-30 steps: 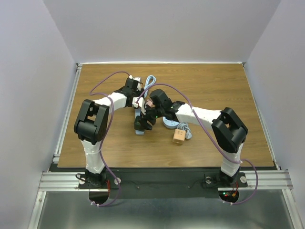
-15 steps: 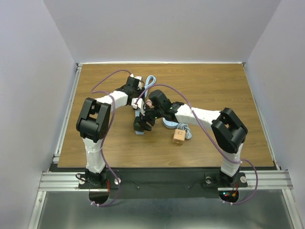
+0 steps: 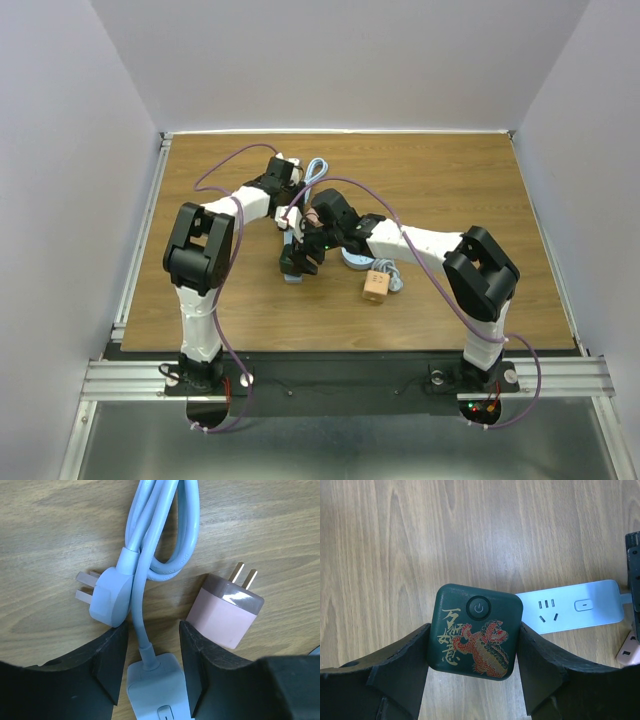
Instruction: Insert the plug
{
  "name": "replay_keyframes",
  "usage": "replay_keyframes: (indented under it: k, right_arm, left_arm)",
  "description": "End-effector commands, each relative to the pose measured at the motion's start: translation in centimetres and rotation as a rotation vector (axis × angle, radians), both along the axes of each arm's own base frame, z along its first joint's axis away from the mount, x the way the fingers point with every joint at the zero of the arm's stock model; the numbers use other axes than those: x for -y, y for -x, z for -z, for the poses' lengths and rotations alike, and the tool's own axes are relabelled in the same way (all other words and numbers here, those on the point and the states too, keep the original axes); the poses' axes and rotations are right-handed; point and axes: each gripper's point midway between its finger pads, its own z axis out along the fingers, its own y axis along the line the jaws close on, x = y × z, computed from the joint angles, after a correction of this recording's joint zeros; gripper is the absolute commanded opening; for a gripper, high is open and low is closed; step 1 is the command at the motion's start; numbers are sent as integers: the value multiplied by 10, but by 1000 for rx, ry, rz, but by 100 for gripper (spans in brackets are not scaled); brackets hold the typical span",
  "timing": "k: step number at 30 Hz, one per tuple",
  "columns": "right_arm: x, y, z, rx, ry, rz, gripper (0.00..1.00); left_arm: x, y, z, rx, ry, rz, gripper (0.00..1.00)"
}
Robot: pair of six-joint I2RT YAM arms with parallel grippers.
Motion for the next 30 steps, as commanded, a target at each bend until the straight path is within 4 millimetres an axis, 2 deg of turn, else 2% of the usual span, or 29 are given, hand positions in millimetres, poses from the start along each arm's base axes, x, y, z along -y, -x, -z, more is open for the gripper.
replay_keyframes:
  k: [1,6,18,24,30]
  right_arm:
    - [-8,11,3,-6,2,-31,1]
    - [-10,8,11,-6,17,-34,0]
    - [-12,-12,29,73,68,-16,0]
    - [3,-14,39,97,119,23,1]
    - [13,-10,36,103,130,41,1]
  left_arm:
    - [11,-8,-4,9,16,54,56]
    - [17,-10,-1,-5,27,85,56]
    - [19,-9,5,-26,17,125,55]
    - [17,-8,7,-33,0,143,55]
    - [19,-8,6,-36,-11,181,54]
